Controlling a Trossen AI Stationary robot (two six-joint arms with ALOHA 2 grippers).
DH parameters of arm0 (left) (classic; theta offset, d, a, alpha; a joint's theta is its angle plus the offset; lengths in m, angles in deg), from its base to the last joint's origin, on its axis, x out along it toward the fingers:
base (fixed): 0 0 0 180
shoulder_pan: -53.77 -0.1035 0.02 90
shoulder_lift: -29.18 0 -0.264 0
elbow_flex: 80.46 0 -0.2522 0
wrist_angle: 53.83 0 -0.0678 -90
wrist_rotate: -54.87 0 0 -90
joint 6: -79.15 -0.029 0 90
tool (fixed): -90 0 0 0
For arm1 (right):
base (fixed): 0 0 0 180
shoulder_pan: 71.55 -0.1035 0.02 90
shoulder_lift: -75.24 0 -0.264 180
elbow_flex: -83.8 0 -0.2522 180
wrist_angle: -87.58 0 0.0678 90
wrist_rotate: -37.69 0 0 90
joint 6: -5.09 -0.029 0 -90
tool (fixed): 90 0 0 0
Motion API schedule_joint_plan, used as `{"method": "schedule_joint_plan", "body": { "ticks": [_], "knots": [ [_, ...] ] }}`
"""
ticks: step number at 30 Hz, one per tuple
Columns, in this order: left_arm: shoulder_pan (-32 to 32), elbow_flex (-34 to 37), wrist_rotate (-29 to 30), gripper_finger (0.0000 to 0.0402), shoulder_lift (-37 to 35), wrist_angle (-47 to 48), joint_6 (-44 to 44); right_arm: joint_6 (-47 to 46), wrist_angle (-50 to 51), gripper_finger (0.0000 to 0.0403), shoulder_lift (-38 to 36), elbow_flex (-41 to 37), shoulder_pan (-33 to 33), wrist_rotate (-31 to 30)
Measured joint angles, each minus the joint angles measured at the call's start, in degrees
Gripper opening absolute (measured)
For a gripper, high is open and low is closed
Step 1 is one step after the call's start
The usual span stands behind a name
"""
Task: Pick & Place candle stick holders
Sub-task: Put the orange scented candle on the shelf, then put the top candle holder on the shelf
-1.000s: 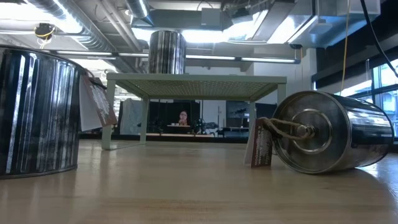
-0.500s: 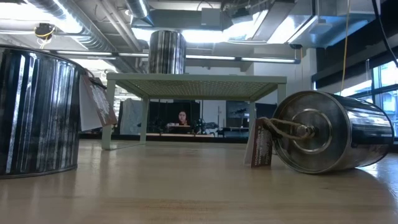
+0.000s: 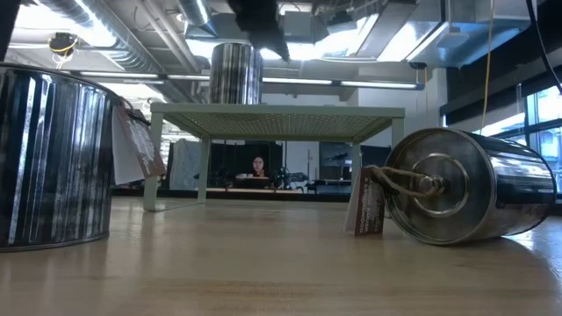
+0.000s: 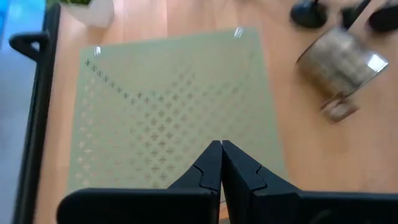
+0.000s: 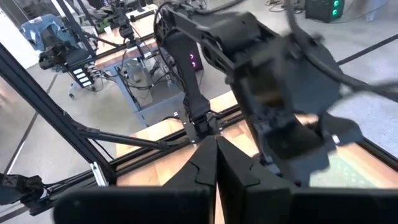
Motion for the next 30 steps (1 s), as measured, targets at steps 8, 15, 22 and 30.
{"method": "schedule_joint_plan", "body": {
  "ticks": [8, 15, 22, 30],
  "knots": [
    [-0.43, -6.6, 0.73, 0.0002, 3.48, 6.4, -1.63, 0.44, -0.23, 0.0004, -0.02, 0.0, 0.0, 0.06],
    [-1.27, -6.76, 0.35, 0.0002, 3.57, 13.02, -2.5, 0.88, -0.4, 0.0004, -0.02, 0.0, 0.02, 0.01],
    [-1.25, -6.76, -0.08, 0.0002, 3.52, 16.53, -2.72, 0.91, -0.65, 0.0004, -0.02, 0.0, 0.07, -1.24],
    [-1.22, -6.76, 0.86, 0.0002, 3.11, 17.28, -2.96, 0.92, -0.73, 0.0004, -0.02, 0.0, 0.07, -1.49]
  ]
}}
